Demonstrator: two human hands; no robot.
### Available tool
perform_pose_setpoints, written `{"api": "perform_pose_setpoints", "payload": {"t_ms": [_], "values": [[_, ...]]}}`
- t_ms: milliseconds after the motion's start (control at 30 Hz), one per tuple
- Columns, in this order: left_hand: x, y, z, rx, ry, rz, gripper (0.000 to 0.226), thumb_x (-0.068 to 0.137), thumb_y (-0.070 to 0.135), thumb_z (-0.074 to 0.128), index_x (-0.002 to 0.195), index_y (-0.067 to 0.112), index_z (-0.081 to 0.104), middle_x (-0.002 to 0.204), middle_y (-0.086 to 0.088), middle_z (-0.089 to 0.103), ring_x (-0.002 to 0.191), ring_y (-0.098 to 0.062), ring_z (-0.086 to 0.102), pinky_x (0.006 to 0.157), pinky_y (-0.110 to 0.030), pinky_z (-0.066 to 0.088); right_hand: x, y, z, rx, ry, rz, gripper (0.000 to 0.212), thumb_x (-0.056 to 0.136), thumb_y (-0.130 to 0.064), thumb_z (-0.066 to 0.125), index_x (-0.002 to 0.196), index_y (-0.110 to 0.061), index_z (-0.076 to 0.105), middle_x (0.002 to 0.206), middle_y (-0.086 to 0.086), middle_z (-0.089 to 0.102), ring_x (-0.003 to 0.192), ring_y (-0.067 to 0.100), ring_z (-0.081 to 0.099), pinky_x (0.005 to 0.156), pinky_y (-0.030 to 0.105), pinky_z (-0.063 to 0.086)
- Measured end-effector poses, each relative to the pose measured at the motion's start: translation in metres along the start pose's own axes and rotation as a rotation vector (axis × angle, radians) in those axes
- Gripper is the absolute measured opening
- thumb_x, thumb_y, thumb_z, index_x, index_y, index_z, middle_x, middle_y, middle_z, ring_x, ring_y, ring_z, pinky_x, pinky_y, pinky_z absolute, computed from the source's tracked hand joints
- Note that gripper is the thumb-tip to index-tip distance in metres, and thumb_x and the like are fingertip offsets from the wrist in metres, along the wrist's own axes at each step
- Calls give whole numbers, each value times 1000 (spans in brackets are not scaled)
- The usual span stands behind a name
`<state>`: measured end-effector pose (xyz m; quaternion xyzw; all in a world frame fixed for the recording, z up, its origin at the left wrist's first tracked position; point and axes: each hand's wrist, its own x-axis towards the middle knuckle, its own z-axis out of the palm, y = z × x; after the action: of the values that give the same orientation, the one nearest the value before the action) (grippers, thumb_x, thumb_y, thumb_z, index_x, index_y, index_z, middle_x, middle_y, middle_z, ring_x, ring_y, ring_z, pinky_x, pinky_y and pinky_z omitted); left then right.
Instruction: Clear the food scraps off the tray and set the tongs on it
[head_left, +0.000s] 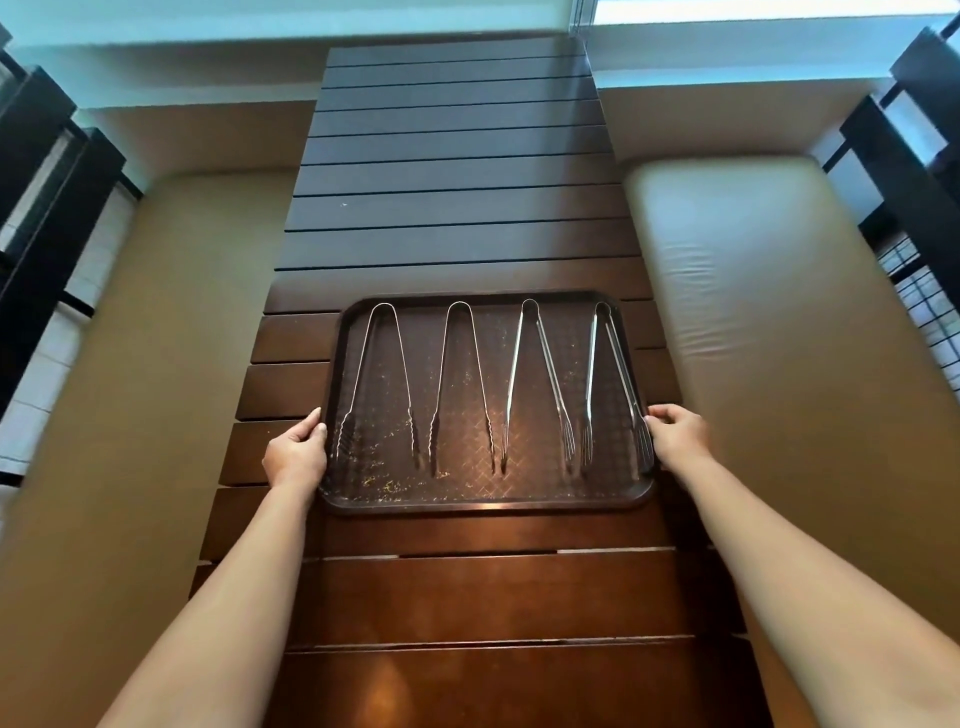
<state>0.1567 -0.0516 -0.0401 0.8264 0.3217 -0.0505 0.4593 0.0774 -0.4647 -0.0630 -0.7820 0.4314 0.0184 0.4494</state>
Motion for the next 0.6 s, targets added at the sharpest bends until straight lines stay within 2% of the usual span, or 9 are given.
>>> {"api": "perform_pose_setpoints", "payload": {"t_ms": [100, 167, 233, 400, 500, 600], "values": [[2, 4, 1, 17, 8, 8, 31, 92, 21, 56, 122, 18, 62, 126, -6, 61, 117, -19, 54, 102, -25, 37, 2, 1, 3, 6, 13, -10, 18, 88, -10, 61, 104, -4, 68, 85, 4, 61, 79, 19, 54, 44, 11, 38], [0, 4, 2, 26, 15, 22, 31, 92, 21, 55, 123, 17, 62, 126, -7, 61, 116, -20, 54, 99, -24, 38, 2, 2, 3, 24, 24, -20, 20, 88, -10, 61, 106, -2, 67, 87, 5, 61, 82, 19, 54, 63, 20, 43], [-2, 3, 2, 29, 26, 28, 31, 92, 20, 55, 123, 17, 62, 126, -6, 61, 115, -20, 55, 96, -21, 37, 1, 3, 3, 35, 27, -30, 21, 88, -9, 61, 107, -1, 67, 92, 9, 64, 85, 18, 53, 75, 23, 39], [-1, 1, 2, 12, -4, 4, 31, 92, 20, 56, 122, 18, 63, 126, -5, 61, 107, -16, 56, 94, -20, 37, 0, 3, 2, 35, 37, -13, 23, 88, -12, 61, 108, -5, 68, 107, 14, 68, 87, 17, 54, 80, 28, 43], [-1, 4, -2, 21, -15, 9, 30, 90, 19, 57, 120, 17, 64, 126, -7, 61, 115, -20, 55, 101, -25, 38, -8, 0, 0, 26, 37, -7, 24, 90, -13, 58, 111, -5, 66, 109, 14, 67, 89, 19, 56, 78, 28, 41], [-2, 16, -4, 145, 91, 103, 31, 91, 16, 51, 119, 14, 64, 121, -13, 62, 112, -29, 55, 99, -32, 40, -15, -6, -2, -58, 45, -25, 28, 91, -15, 55, 117, -7, 62, 112, 13, 65, 104, 28, 58, 88, 28, 41]]}}
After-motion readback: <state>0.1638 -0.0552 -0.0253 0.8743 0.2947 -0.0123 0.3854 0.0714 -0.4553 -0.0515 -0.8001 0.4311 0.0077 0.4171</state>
